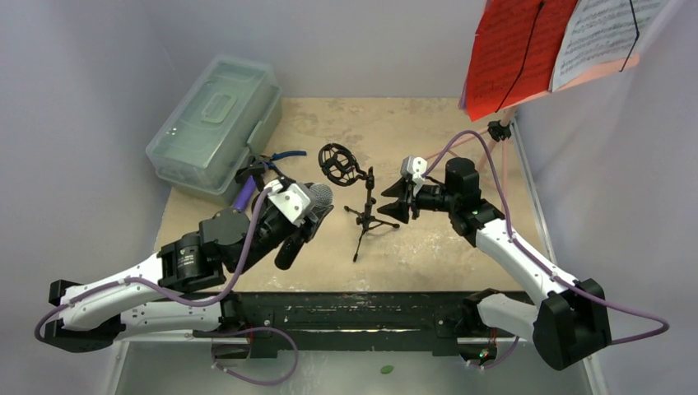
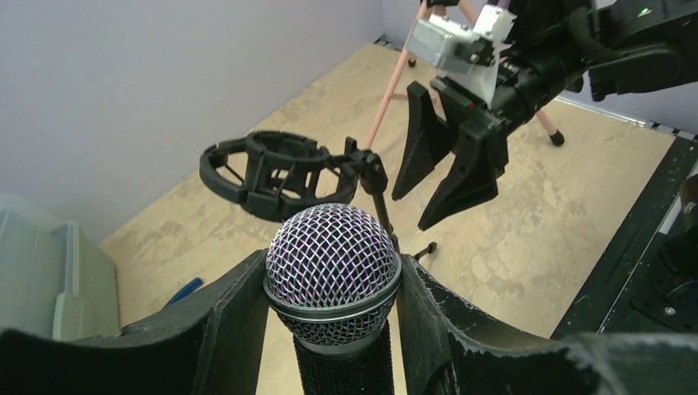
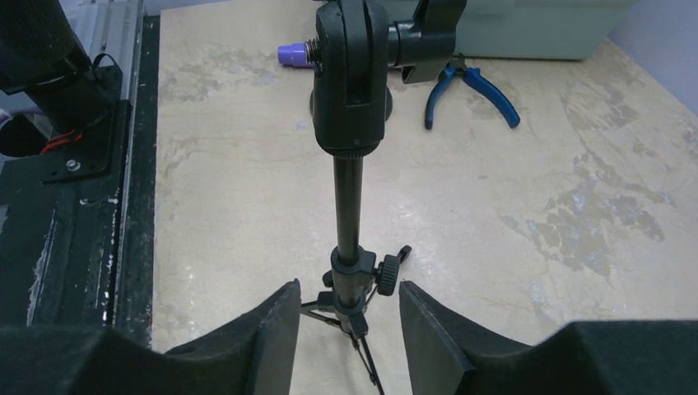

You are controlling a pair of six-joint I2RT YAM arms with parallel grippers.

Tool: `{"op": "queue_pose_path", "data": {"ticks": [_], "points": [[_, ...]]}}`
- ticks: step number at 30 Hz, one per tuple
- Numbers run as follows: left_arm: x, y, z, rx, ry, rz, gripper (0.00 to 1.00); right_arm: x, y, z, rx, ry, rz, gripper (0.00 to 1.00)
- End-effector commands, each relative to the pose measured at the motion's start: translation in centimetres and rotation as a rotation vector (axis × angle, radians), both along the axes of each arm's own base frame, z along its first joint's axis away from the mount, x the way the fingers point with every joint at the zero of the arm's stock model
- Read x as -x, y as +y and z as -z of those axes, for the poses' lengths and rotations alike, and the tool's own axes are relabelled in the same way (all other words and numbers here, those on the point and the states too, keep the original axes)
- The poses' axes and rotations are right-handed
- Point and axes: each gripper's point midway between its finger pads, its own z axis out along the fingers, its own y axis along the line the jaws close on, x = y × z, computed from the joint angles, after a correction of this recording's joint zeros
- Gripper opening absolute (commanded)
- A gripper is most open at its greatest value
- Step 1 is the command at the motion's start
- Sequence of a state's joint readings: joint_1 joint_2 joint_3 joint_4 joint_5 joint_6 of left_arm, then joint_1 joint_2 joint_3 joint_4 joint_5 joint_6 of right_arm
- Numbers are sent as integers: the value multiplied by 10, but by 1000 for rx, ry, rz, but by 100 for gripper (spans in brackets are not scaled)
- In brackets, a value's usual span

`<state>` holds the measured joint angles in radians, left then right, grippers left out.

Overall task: Pack up the instrument practice props
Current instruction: Remove the microphone from the microphone stand, then place the microphone at the center of the board.

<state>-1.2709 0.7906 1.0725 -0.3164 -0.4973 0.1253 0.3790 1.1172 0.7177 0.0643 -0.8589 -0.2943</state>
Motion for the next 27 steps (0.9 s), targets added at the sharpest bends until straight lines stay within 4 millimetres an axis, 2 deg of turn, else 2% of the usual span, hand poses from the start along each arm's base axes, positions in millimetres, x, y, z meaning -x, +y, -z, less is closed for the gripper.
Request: {"op": "queue_pose_path", "data": {"ticks": [1,4,7,14,21,23,27], "points": [[-6,18,5,65,19,-88,0,4,0,-10,-6,-45,-31,55],[-11,25,34,35,44,-140,0,6,-2,-11,2,-53,-35,67],[-16,31,61,18,62,-198,0,7,-5,-12,14,-60,-38,73],[-33,42,116,-65,106,-328,0,7,-10,-13,32,-70,-29,79],[-86,69,176,-129,256,-456,0,6,-12,-13,33,-70,-23,80],[-98,73,183,-136,283,-477,0,5,-13,-14,33,-72,-21,80],[-112,78,184,-182,276,-493,0,6,-14,-15,30,-74,-19,80]]}}
